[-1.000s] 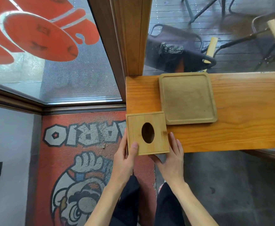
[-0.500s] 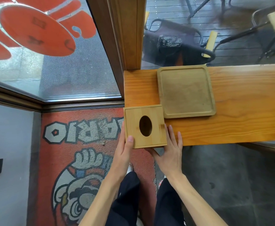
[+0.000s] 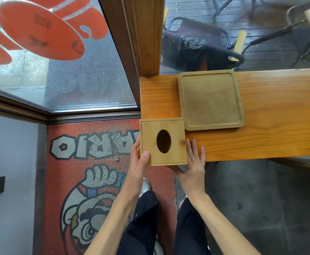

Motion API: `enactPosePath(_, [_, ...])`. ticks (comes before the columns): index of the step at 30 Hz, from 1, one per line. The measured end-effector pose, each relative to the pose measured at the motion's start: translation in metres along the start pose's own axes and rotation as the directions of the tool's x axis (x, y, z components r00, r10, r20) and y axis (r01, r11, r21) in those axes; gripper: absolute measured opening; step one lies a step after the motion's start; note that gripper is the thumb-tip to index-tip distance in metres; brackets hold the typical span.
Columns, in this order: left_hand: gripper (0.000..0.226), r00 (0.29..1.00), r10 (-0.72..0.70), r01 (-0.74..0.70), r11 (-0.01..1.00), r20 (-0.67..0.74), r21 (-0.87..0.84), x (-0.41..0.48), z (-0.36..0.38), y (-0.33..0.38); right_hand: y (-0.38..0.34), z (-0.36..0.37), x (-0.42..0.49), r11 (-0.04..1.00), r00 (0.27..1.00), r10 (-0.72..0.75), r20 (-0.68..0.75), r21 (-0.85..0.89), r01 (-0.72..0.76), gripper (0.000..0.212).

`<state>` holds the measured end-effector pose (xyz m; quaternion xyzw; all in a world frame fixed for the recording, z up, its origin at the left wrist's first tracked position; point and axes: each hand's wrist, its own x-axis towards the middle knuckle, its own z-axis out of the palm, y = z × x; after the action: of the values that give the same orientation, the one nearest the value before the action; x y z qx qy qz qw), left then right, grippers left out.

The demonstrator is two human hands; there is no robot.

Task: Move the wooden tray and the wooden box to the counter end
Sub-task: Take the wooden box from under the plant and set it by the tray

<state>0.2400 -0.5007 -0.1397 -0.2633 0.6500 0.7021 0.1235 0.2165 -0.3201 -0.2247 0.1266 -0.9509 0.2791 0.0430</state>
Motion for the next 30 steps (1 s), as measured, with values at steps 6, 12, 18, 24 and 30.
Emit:
enactPosePath(6, [0.066, 1.0, -0.006, 0.006, 1.0, 0.004, 0.0, 0.001, 0.001, 0.004, -0.004, -0.004, 0.001, 0.999, 0.999, 0.031, 0.041, 0.031, -0.032, 0.08])
enactPosePath(12, [0.084, 1.0, -0.003, 0.003, 0.999, -0.01, -0.033, -0.002, 0.005, 0.007, -0.003, -0.004, 0.001, 0.999, 0.997, 0.033, 0.071, 0.006, -0.033, 0.083])
enactPosePath(18, [0.073, 1.0, -0.02, 0.02, 1.0, -0.015, -0.005, -0.002, 0.005, 0.008, -0.004, -0.006, 0.001, 0.999, 0.997, 0.032, 0.064, 0.035, -0.034, 0.082])
enactPosePath(24, [0.065, 0.999, -0.033, 0.033, 0.999, 0.0, 0.034, 0.0, 0.005, 0.01, -0.005, -0.008, 0.001, 0.999, 0.996, 0.02, 0.086, 0.033, -0.023, 0.086])
enactPosePath(30, [0.069, 0.997, -0.076, 0.074, 0.996, 0.033, 0.059, -0.004, 0.0, 0.017, -0.006, -0.024, 0.004, 0.998, 0.962, 0.05, 0.27, 0.019, -0.058, 0.083])
